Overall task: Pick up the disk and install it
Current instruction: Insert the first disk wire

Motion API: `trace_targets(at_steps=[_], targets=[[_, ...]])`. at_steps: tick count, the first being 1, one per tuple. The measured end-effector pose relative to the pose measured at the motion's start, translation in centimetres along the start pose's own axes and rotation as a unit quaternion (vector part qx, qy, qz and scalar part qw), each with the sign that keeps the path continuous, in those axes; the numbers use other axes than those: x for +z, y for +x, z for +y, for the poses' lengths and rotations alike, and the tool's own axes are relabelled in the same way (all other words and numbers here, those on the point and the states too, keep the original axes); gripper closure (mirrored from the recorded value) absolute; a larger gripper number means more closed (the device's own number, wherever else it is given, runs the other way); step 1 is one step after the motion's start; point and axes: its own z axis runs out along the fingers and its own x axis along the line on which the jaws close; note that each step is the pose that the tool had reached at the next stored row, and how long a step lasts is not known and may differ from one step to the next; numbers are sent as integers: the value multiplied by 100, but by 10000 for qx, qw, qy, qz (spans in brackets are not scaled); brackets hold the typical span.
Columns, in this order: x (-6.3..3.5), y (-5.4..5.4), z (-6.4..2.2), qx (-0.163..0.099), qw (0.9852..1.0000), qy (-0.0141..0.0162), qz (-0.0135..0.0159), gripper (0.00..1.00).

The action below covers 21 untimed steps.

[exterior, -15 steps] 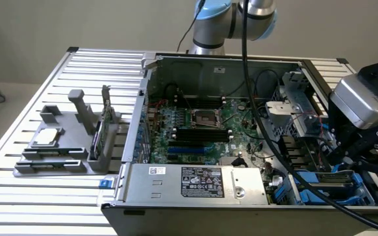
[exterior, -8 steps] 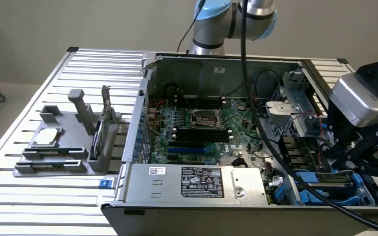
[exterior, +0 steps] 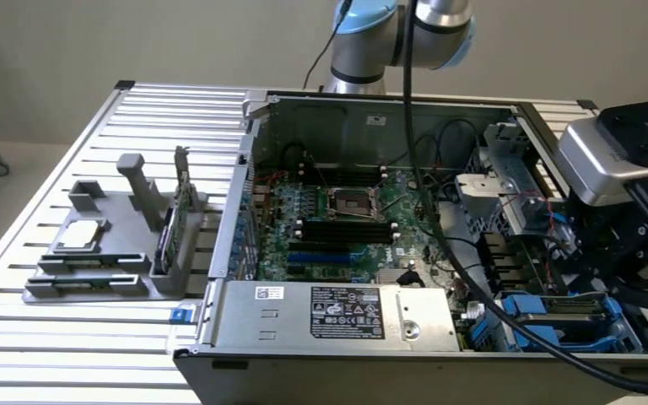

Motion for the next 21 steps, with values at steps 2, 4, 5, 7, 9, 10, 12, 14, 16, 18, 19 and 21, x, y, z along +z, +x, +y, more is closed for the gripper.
trace_targets(at_steps=[2, 4, 5, 7, 9, 10, 12, 14, 16, 18, 19, 21], targets=[[1, 0, 0, 152, 9999, 12, 12, 75], [1, 0, 0, 296, 9996, 24, 23, 75], [1, 0, 0, 369, 9993, 29, 28, 75], [1, 0, 0, 512, 9987, 40, 38, 75], [1, 0, 0, 658, 9978, 51, 49, 75], [1, 0, 0, 735, 9973, 57, 55, 75], [1, 0, 0, 885, 9960, 69, 66, 75], [1, 0, 0, 1040, 9945, 82, 76, 75], [1, 0, 0, 1202, 9927, 96, 89, 75], [1, 0, 0, 1357, 9906, 110, 100, 75], [1, 0, 0, 1435, 9895, 116, 106, 75], [1, 0, 0, 1589, 9871, 130, 118, 75]])
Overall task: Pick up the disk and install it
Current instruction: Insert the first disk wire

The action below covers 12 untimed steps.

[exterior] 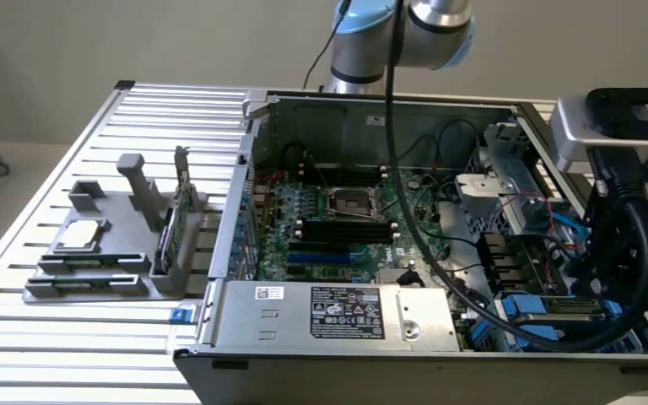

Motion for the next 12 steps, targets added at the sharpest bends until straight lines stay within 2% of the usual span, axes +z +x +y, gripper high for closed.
trace_targets(at_steps=[6, 9, 12], targets=[[0, 0, 0, 470, 9989, 41, 37, 75], [0, 0, 0, 704, 9975, 62, 55, 75], [0, 0, 0, 942, 9955, 83, 75, 75]])
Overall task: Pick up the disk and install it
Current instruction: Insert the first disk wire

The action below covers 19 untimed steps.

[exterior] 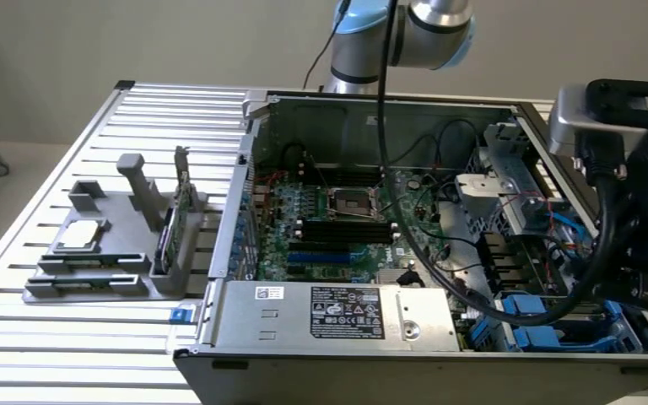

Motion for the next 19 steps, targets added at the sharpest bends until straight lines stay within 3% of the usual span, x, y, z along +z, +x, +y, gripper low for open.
trace_targets(at_steps=[5, 10, 14, 19], targets=[[0, 0, 0, 393, 9992, 35, 31, 75], [1, 0, 0, 795, 9968, 71, 63, 75], [1, 0, 0, 1110, 9937, 99, 89, 75], [0, 0, 0, 1509, 9884, 135, 121, 75]])
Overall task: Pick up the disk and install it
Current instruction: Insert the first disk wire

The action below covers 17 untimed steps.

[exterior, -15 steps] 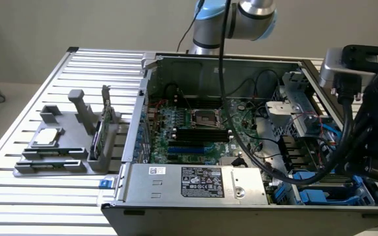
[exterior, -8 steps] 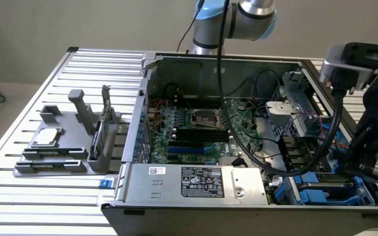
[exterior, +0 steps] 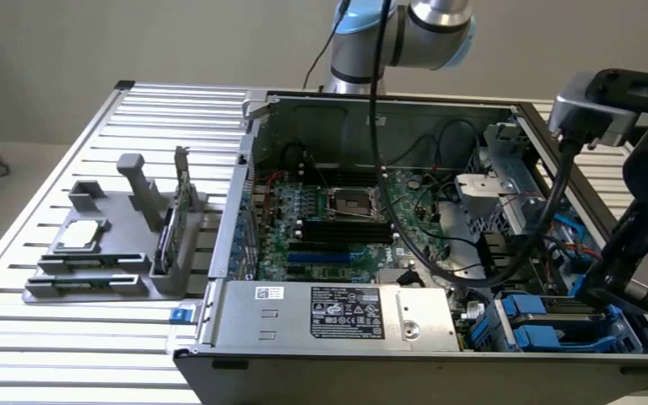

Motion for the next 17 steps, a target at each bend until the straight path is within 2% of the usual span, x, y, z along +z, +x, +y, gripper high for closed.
trace_targets(at_steps=[4, 8, 12, 17], targets=[[0, 0, 0, 322, 9995, 29, 26, 75], [1, 0, 0, 638, 9979, 57, 51, 75], [0, 0, 0, 960, 9953, 86, 78, 75], [0, 1, 0, 1343, 9908, 120, 109, 75]])
